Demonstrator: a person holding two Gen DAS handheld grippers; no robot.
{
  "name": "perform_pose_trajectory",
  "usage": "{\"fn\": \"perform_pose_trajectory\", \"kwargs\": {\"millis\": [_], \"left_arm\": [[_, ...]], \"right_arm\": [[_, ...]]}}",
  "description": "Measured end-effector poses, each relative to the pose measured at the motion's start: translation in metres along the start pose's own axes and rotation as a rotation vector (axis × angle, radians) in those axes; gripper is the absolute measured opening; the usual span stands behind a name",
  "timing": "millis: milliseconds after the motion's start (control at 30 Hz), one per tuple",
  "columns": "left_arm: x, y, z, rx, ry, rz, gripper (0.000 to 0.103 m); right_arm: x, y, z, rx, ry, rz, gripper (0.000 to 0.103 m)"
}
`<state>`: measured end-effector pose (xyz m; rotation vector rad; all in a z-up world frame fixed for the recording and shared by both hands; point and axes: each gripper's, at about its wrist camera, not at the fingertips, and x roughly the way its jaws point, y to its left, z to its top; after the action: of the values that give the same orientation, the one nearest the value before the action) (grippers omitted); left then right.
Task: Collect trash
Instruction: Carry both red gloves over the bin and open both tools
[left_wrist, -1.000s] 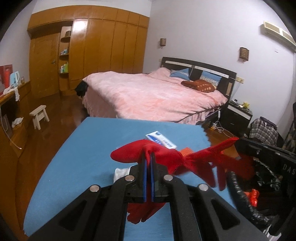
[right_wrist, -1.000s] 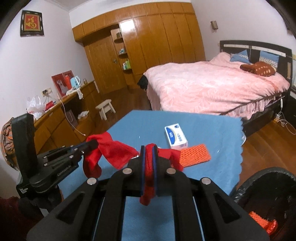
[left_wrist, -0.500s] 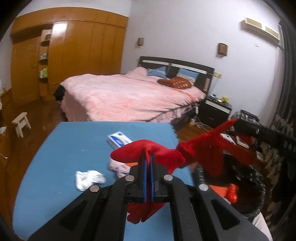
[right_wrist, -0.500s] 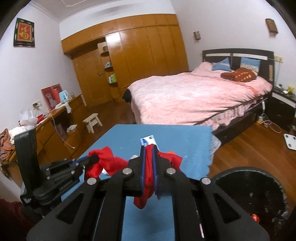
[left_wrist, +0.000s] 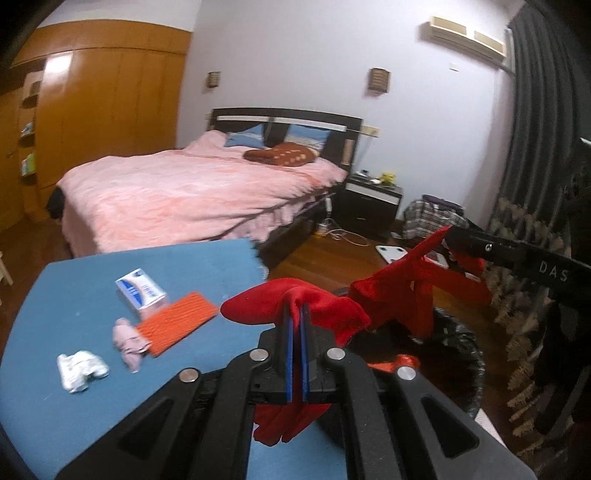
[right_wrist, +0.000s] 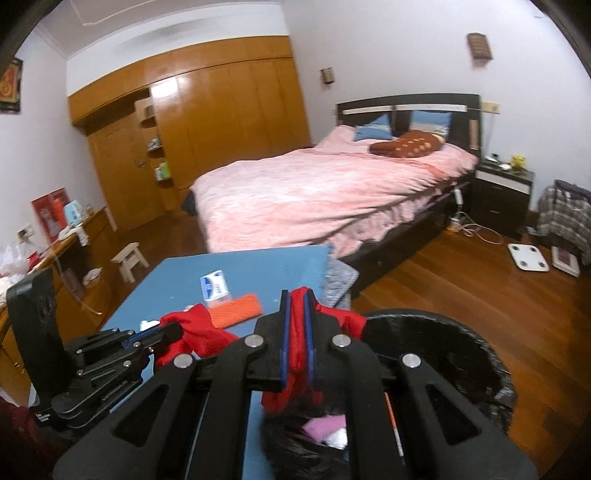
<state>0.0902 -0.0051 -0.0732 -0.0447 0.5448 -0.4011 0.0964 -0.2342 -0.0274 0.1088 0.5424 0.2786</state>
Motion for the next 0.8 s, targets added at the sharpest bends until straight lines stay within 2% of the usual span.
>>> {"fn": "perform_pose_trajectory", "kwargs": {"millis": [367, 600, 733, 800], "left_arm": [[0.042, -0.056, 0.019, 0.054, 0.008, -0.114, 0.003], [0.064, -0.089, 0.016, 0.101, 0.03, -0.157, 0.003], [0.074, -0.095, 0.011, 0.11, 0.048, -0.182, 0.004], [0.079, -0.097, 0.008, 0.112, 0.063, -0.188, 0.006]], "right_arm": [[-0.025, -0.059, -0.022, 0.073, -0.003, -0.126, 0.007], [-0.027, -0.087, -0.038, 0.118, 0.019, -0.181, 0.007], [-0.025, -0.098, -0.047, 0.131, 0.039, -0.21, 0.007], [-0.022, -0.102, -0.05, 0.138, 0.052, -0.226, 0.01]]}}
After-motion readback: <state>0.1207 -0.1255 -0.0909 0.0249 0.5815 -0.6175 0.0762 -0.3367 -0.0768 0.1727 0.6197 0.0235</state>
